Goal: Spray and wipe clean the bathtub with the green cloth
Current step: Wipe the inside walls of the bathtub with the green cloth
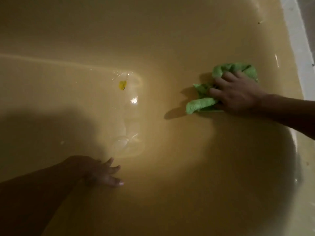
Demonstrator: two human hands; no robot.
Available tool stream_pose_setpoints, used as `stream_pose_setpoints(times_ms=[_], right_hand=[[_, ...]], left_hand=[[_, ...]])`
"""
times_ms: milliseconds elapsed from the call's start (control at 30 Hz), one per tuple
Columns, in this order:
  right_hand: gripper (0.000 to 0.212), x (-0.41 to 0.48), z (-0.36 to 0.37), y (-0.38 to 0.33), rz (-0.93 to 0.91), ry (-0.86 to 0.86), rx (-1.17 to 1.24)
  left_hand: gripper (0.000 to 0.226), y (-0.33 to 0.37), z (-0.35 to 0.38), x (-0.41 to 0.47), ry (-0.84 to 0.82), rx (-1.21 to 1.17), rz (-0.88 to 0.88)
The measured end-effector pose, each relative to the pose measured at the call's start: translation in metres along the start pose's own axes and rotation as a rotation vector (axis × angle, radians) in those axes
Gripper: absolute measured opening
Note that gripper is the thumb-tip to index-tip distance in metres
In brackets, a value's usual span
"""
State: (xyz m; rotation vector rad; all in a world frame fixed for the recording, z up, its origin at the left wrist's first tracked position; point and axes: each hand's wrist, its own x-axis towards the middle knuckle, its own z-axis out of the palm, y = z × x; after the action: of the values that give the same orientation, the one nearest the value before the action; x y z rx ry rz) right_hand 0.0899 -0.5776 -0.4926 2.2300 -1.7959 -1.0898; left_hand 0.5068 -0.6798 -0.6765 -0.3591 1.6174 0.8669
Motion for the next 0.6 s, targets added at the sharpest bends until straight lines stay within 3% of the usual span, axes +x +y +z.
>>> stream_pose_setpoints(times_ms=[67,167,300,467,600], right_hand=[[0.066,0.019,0.001,0.009,0.098,-0.032,-0.088],[0.073,0.067,0.011,0.001,0.162,-0.094,-0.152],[0.070,0.138,0.048,-0.039,0.161,-0.174,-0.108],[0.071,0.200,0.083,-0.122,0.213,-0.215,0.135],[0.069,0.205,0.084,-0.198,0.279,-0.075,0.442]], left_hand=[[0.114,-0.034,0.008,-0.012,0.024,0.048,-0.083],[0.104,-0.095,0.023,-0.022,0.025,0.033,-0.209],[0.146,-0.140,0.027,-0.022,-0.040,0.122,-0.188],[0.142,-0.142,0.017,-0.016,0.064,0.056,-0.166],[0.124,-0.144,0.008,-0.013,0.086,0.047,-0.183]])
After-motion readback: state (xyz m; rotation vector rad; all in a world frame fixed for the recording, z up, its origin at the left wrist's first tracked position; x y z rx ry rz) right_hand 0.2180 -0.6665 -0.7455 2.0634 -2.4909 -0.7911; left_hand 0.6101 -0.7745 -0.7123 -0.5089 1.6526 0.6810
